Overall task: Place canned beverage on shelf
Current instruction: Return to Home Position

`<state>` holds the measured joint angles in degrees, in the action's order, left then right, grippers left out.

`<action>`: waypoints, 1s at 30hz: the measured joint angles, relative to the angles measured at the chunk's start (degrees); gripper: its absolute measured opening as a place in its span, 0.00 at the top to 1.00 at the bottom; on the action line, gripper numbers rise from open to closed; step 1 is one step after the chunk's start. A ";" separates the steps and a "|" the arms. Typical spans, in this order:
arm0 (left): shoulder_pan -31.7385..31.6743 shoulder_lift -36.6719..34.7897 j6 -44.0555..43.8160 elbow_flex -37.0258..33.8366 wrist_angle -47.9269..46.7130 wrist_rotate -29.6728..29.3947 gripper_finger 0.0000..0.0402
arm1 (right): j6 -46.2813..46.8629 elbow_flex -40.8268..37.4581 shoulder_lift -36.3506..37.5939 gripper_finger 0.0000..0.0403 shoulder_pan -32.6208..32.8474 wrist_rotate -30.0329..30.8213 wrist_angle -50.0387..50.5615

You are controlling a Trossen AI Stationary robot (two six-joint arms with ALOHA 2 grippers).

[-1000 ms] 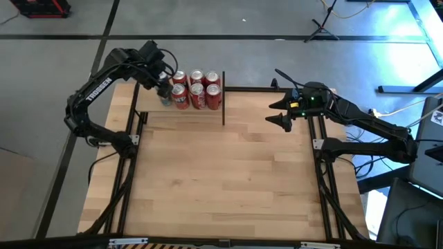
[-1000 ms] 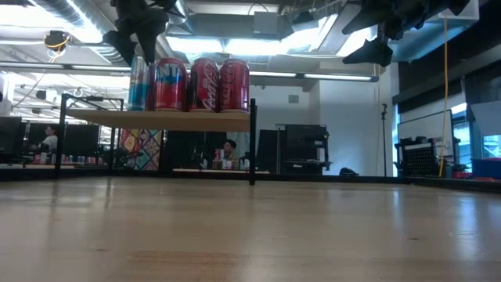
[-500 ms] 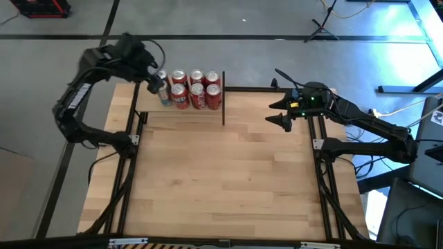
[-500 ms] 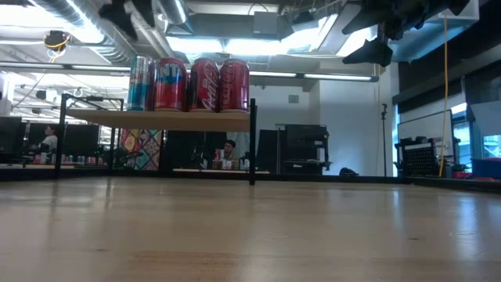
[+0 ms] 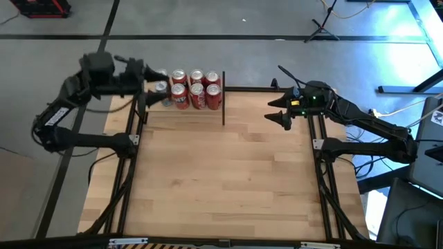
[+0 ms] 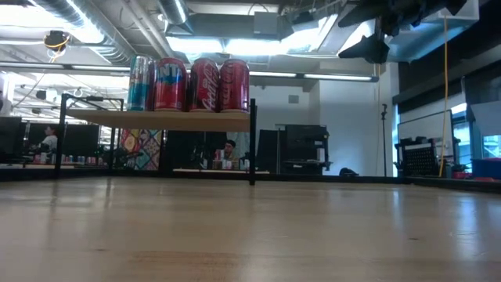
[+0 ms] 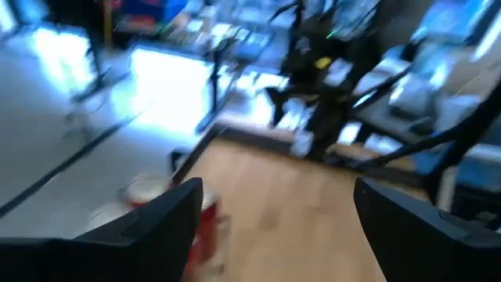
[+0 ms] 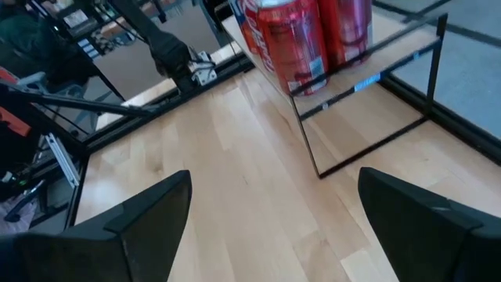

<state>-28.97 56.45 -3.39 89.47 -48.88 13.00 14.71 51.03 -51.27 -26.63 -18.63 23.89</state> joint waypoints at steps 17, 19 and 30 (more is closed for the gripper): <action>10.20 -3.82 -15.46 -23.31 25.46 -0.98 0.30 | 1.59 0.04 0.04 0.16 0.02 -0.38 -5.67; 11.80 -4.33 -14.32 -25.10 25.96 -2.67 0.41 | 2.12 0.04 0.08 0.22 0.00 -1.09 -6.22; 19.67 -14.01 -11.59 -41.00 40.15 -6.73 0.96 | 1.94 0.06 2.17 0.90 0.00 -1.58 -7.56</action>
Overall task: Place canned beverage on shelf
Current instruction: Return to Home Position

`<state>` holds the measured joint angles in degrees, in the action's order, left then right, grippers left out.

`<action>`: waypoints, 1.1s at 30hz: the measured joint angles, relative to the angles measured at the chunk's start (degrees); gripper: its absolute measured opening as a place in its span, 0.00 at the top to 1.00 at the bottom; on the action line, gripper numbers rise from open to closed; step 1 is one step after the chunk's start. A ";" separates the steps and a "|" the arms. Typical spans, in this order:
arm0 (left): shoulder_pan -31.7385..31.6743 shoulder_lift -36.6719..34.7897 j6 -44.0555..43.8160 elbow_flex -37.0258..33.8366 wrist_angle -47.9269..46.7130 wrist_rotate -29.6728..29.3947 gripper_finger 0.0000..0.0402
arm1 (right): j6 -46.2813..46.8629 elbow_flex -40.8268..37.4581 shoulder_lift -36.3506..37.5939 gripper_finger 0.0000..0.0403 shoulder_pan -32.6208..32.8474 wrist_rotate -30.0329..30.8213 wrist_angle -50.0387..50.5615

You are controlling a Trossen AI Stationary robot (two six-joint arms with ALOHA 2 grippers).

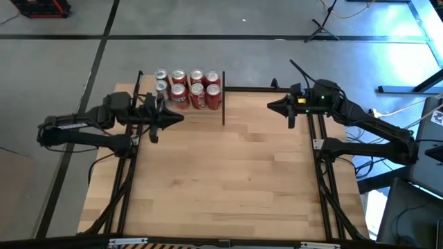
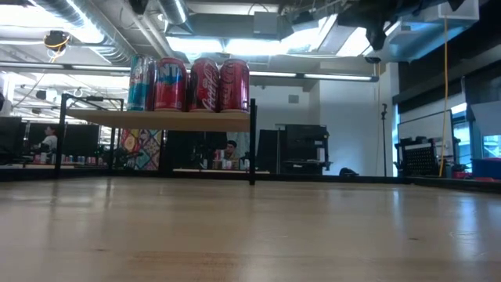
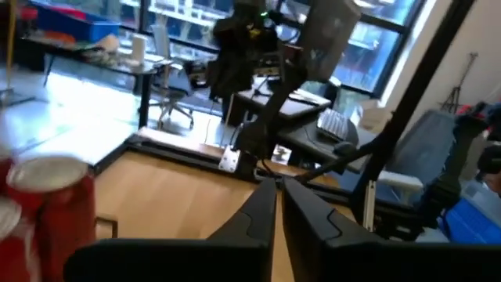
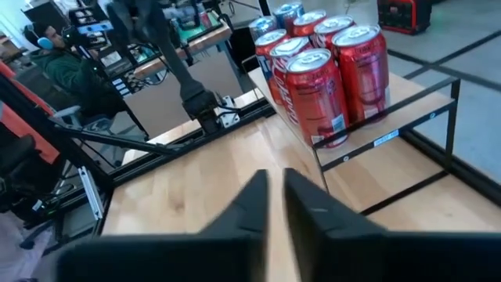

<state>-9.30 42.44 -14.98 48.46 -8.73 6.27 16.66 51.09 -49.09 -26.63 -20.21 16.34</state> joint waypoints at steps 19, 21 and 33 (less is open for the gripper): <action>4.27 -5.27 6.74 -16.49 13.08 -4.56 0.93 | -7.87 -0.67 2.79 0.83 -0.02 1.77 0.77; 5.61 -6.33 7.19 -19.85 18.40 -4.84 0.93 | -8.49 -2.45 4.66 0.83 -0.02 4.58 -0.23; 16.45 -7.49 4.65 -30.49 26.90 -20.21 0.93 | -8.97 -13.39 12.83 0.83 0.00 3.97 -8.61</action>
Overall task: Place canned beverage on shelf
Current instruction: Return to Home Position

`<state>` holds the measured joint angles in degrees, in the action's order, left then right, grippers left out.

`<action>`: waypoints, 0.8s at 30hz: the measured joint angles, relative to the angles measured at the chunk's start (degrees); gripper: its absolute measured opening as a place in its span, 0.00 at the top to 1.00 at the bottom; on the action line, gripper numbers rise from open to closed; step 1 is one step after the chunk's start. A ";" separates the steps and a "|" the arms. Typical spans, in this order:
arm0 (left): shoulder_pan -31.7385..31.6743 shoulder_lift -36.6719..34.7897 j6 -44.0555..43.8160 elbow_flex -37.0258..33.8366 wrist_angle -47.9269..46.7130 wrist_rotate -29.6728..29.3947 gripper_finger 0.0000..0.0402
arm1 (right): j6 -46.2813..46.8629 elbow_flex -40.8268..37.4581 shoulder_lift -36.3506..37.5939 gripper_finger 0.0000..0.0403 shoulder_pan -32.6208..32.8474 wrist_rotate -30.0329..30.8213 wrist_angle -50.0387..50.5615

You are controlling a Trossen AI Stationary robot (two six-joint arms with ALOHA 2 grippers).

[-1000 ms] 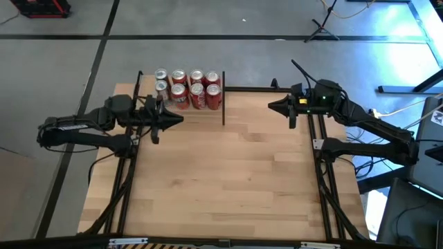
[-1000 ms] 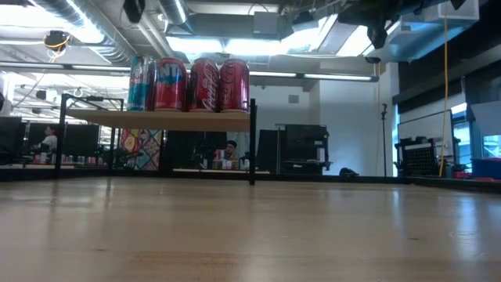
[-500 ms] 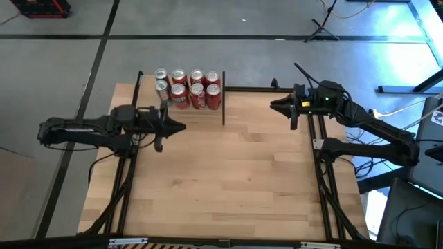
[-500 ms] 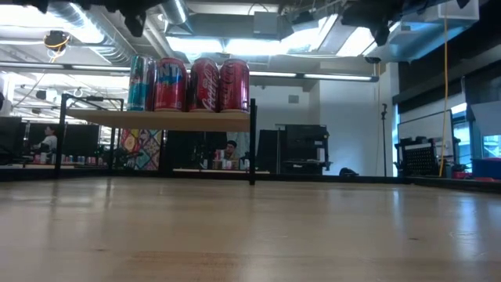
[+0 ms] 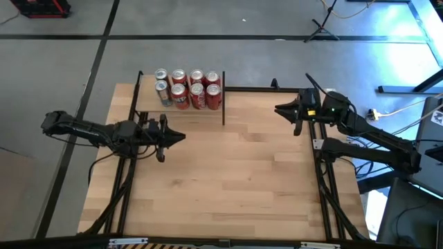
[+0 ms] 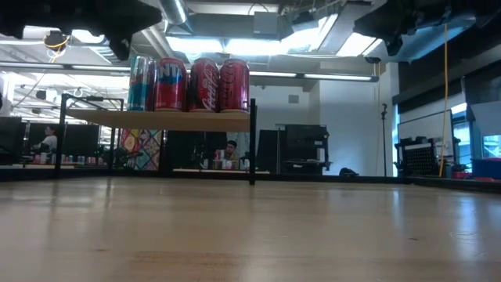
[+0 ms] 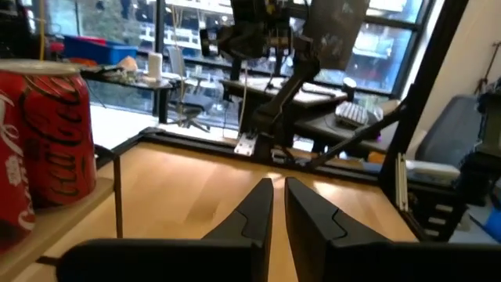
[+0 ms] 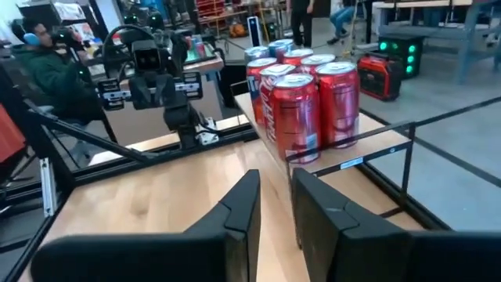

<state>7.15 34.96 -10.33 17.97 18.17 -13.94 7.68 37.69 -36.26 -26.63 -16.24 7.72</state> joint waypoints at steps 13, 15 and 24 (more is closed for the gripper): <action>2.35 -12.29 0.07 -11.31 5.84 -0.60 0.93 | 0.72 -5.55 3.09 0.83 -0.02 -6.58 -4.09; 2.35 -14.51 0.05 -12.91 6.31 -0.43 0.93 | 0.96 -7.95 5.02 0.83 0.01 -5.36 -4.00; 2.33 -17.50 -2.62 -14.84 6.34 -0.35 0.93 | 8.48 -19.99 17.89 0.83 0.00 8.01 -3.63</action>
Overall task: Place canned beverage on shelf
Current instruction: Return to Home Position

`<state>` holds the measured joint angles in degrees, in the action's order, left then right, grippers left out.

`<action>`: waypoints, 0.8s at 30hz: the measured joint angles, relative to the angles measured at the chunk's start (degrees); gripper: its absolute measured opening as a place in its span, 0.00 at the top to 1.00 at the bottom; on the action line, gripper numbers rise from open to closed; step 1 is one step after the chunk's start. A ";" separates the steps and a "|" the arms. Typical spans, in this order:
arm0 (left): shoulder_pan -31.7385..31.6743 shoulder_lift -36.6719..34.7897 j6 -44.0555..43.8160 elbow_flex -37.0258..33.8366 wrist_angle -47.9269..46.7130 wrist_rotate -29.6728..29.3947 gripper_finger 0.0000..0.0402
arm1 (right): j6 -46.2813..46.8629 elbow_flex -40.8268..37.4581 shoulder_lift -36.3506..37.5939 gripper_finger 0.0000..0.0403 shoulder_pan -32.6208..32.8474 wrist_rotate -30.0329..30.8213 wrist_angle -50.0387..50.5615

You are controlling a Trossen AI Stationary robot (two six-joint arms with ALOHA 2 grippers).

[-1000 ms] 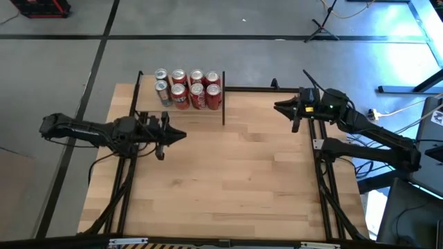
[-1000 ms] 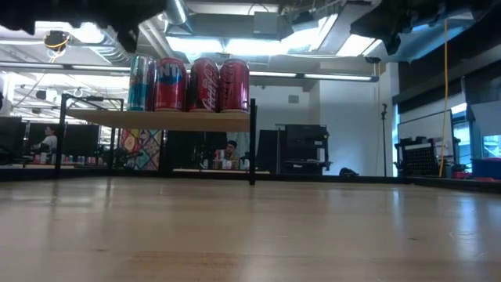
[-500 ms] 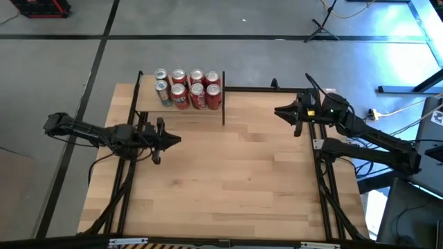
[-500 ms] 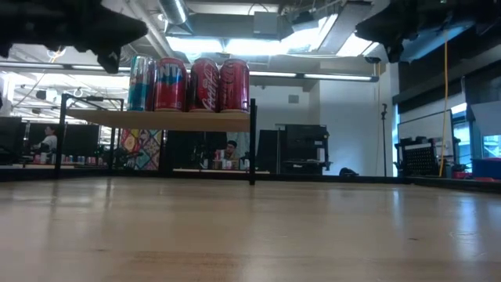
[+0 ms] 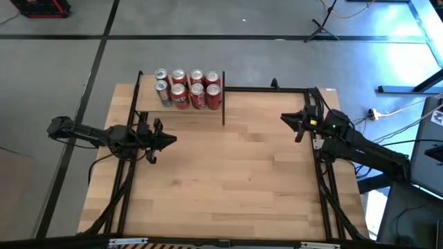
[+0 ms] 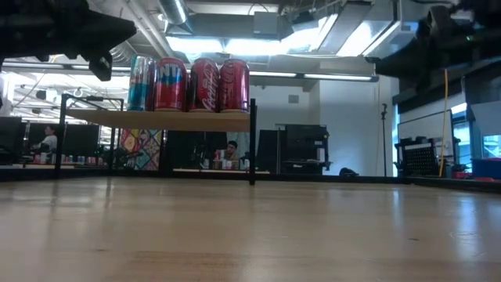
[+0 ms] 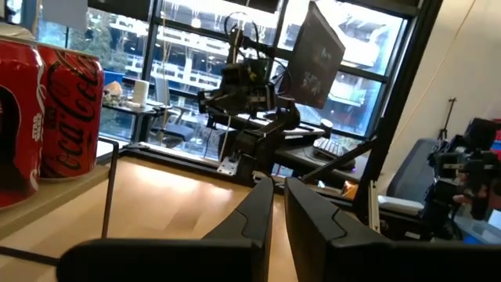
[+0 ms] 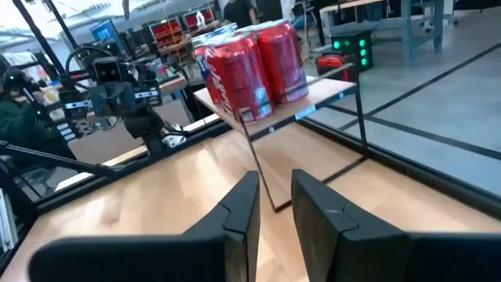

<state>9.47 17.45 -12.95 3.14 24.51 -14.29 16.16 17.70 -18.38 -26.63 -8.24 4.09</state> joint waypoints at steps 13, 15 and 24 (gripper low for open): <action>0.00 0.01 3.06 0.00 -0.03 0.01 0.93 | 4.54 -16.36 9.09 0.83 0.04 -3.95 -14.43; -0.01 0.02 3.06 0.00 -0.13 0.00 0.93 | 5.39 -17.28 9.22 0.83 0.04 -5.29 -14.45; -0.02 -0.37 5.53 -2.73 -1.34 -1.13 0.93 | 4.45 -17.27 9.24 0.83 0.04 -4.83 -7.56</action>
<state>9.46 17.09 -7.42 0.40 23.18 -15.42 20.61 0.43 -9.13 -26.59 -13.07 -3.46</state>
